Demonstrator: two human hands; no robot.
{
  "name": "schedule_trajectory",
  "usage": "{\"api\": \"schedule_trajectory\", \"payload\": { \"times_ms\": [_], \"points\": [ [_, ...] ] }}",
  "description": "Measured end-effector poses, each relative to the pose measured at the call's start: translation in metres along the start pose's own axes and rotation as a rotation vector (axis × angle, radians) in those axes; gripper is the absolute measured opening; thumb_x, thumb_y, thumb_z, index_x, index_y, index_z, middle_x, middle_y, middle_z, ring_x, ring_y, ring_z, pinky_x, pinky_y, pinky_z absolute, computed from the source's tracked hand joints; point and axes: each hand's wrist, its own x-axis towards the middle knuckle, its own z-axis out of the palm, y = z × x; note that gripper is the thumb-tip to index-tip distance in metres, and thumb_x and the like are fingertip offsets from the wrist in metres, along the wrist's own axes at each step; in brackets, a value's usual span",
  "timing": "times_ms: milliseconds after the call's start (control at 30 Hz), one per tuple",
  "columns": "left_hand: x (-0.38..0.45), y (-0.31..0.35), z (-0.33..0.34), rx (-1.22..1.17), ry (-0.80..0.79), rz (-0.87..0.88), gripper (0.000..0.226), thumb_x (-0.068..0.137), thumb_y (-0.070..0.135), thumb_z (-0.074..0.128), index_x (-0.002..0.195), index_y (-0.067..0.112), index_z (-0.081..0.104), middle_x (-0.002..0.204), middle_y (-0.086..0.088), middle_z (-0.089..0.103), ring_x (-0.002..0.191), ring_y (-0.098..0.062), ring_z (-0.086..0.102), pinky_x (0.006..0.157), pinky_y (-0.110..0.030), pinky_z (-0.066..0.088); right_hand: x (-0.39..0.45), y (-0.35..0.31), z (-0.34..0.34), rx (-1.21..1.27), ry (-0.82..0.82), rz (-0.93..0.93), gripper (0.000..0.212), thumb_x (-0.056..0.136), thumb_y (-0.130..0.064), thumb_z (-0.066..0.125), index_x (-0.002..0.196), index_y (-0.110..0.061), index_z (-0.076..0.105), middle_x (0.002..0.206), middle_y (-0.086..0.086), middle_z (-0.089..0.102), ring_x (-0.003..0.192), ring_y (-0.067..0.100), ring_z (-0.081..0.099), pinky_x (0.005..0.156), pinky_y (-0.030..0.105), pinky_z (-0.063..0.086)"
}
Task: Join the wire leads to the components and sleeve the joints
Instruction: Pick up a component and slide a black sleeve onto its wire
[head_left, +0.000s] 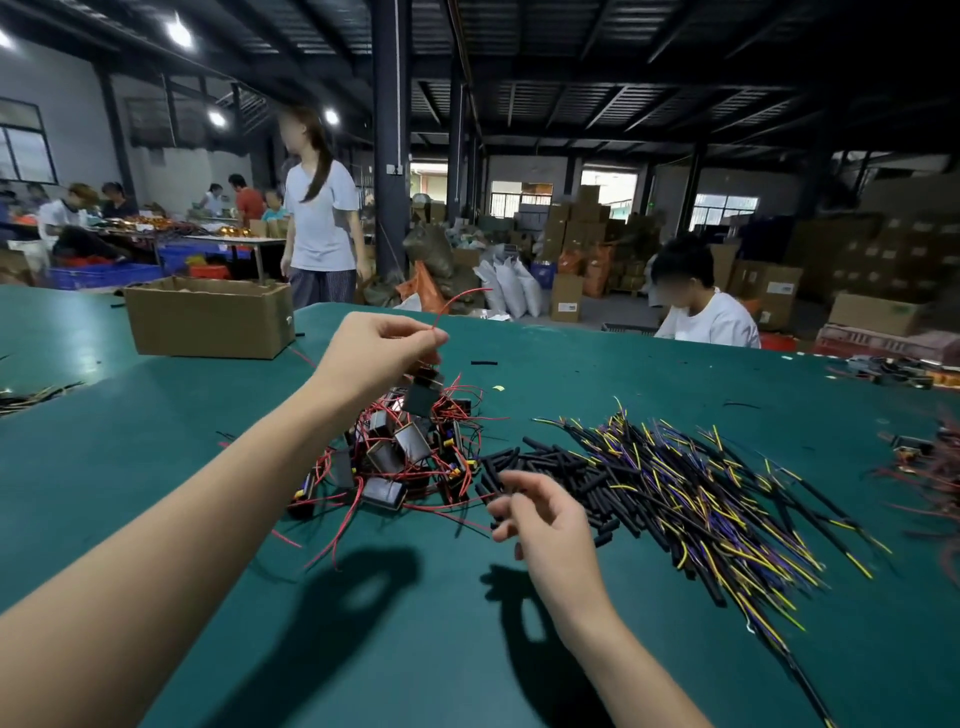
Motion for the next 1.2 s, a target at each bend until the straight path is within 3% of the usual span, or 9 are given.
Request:
{"api": "schedule_trajectory", "payload": {
  "times_ms": [200, 300, 400, 533, 700, 833, 967, 1100, 1200],
  "points": [
    [-0.014, 0.017, 0.032, -0.353, -0.329, -0.361, 0.008, 0.087, 0.007, 0.064, 0.090, -0.001, 0.066, 0.077, -0.011, 0.068, 0.053, -0.011, 0.061, 0.051, -0.016, 0.053, -0.002, -0.016, 0.000, -0.027, -0.108, -0.270, 0.041, 0.082, -0.032, 0.072, 0.119, -0.037, 0.054, 0.111, -0.021, 0.063, 0.092, -0.010, 0.058, 0.082, 0.006, 0.041],
    [-0.019, 0.016, 0.045, -0.423, -0.477, -0.425, 0.014, 0.091, 0.010, 0.060, 0.094, -0.003, 0.066, 0.081, -0.014, 0.069, 0.058, -0.012, 0.066, 0.057, -0.018, 0.057, 0.000, -0.023, -0.001, 0.081, -0.061, -0.294, 0.027, 0.083, -0.025, 0.073, 0.107, -0.019, 0.062, 0.091, -0.013, 0.070, 0.081, 0.001, 0.062, 0.075, 0.017, 0.047],
    [-0.017, 0.011, 0.042, -0.416, -0.516, -0.325, 0.036, 0.092, 0.036, 0.056, 0.107, 0.004, 0.064, 0.099, -0.010, 0.073, 0.087, -0.016, 0.071, 0.074, -0.025, 0.058, 0.002, -0.025, -0.011, 0.234, 0.085, -0.198, 0.006, 0.089, -0.013, 0.065, 0.093, -0.014, 0.061, 0.074, -0.004, 0.067, 0.060, 0.008, 0.058, 0.057, 0.021, 0.049],
    [-0.014, -0.011, 0.026, 0.055, -0.274, -0.133, 0.035, 0.099, 0.039, 0.045, 0.114, 0.014, 0.065, 0.104, 0.001, 0.069, 0.092, -0.013, 0.065, 0.078, -0.023, 0.049, 0.006, -0.030, -0.024, 0.581, 0.158, -0.020, 0.002, 0.095, -0.007, 0.053, 0.095, -0.006, 0.055, 0.087, 0.014, 0.067, 0.060, 0.014, 0.064, 0.056, 0.019, 0.053],
    [-0.032, -0.038, 0.030, 0.528, -0.621, -0.039, 0.028, 0.095, 0.020, 0.056, 0.120, 0.015, 0.066, 0.113, 0.003, 0.069, 0.095, -0.003, 0.061, 0.085, -0.014, 0.044, 0.006, -0.030, -0.028, 0.815, 0.117, 0.115, 0.008, 0.095, -0.003, 0.048, 0.089, -0.005, 0.052, 0.088, 0.018, 0.065, 0.067, 0.021, 0.069, 0.063, 0.022, 0.057],
    [-0.038, -0.042, 0.039, 0.376, -0.496, 0.014, 0.019, 0.092, 0.022, 0.061, 0.095, 0.008, 0.075, 0.076, 0.000, 0.074, 0.060, -0.001, 0.060, 0.062, -0.014, 0.046, 0.004, -0.030, -0.031, 0.827, 0.112, 0.204, 0.010, 0.092, 0.001, 0.046, 0.087, -0.005, 0.052, 0.078, 0.014, 0.067, 0.065, 0.023, 0.070, 0.060, 0.023, 0.057],
    [-0.047, -0.036, 0.047, -0.117, -0.423, -0.110, 0.010, 0.092, 0.008, 0.061, 0.089, 0.005, 0.070, 0.063, 0.001, 0.070, 0.049, 0.000, 0.059, 0.046, -0.011, 0.044, -0.002, -0.028, -0.041, 0.603, 0.046, 0.385, 0.016, 0.095, -0.015, 0.049, 0.084, -0.006, 0.058, 0.086, 0.016, 0.067, 0.065, 0.021, 0.067, 0.055, 0.022, 0.055],
    [-0.061, -0.037, 0.061, -0.568, -0.493, -0.274, 0.011, 0.090, 0.000, 0.055, 0.092, 0.001, 0.066, 0.071, -0.005, 0.070, 0.066, -0.010, 0.067, 0.064, -0.016, 0.055, -0.013, -0.028, -0.058, 0.399, -0.053, 0.533, 0.021, 0.092, -0.027, 0.054, 0.087, -0.008, 0.063, 0.083, 0.012, 0.072, 0.059, 0.017, 0.066, 0.049, 0.019, 0.050],
    [-0.073, -0.046, 0.080, -0.601, -0.359, -0.245, 0.012, 0.092, 0.001, 0.054, 0.095, 0.002, 0.066, 0.071, -0.004, 0.071, 0.066, -0.010, 0.067, 0.066, -0.019, 0.057, -0.023, -0.027, -0.068, 0.418, -0.066, 0.613, 0.022, 0.092, -0.027, 0.055, 0.090, -0.007, 0.063, 0.077, 0.011, 0.071, 0.056, 0.017, 0.064, 0.045, 0.019, 0.048]
  ]
}}
